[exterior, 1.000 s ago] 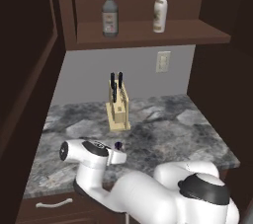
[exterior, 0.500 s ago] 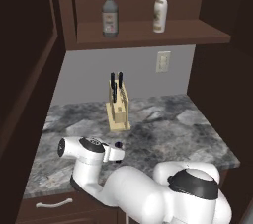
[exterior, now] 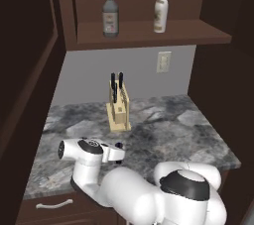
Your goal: Sort all alcoholic drinks to one cabinet, and non-alcoholic drinks to the other.
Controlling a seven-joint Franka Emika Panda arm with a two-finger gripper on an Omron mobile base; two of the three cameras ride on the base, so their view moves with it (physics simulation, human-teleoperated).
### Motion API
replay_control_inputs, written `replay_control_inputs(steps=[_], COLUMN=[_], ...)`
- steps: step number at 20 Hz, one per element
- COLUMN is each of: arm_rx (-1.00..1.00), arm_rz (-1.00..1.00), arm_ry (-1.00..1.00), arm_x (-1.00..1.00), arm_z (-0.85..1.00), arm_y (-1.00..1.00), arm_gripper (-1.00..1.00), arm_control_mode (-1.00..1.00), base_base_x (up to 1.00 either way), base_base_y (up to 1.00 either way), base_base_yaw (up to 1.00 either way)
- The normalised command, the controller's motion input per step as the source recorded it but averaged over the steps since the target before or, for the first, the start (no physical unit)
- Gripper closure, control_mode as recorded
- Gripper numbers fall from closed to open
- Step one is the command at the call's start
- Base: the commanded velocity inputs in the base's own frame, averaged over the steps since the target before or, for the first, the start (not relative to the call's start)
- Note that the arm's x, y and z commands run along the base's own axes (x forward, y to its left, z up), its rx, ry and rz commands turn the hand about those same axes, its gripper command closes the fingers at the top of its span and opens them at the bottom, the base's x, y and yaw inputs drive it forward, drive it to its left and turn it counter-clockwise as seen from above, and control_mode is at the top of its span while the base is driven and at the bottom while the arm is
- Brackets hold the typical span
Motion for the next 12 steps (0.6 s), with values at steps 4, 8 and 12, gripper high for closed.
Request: replay_control_inputs(steps=[4,8,12], arm_rx=[-0.04,-0.03,-0.03], arm_rz=[0.00,0.00,0.00], arm_ry=[0.00,0.00,0.00], arm_x=[0.13,0.12,0.02], arm_z=[-0.15,-0.04,-0.01], arm_y=[-0.17,-0.17,-0.01], arm_gripper=[-1.00,-1.00,1.00], arm_control_mode=[-1.00,-1.00,-1.00], base_base_x=[0.00,0.00,0.00], base_base_y=[0.00,0.00,0.00], base_base_yaw=[0.00,0.00,0.00])
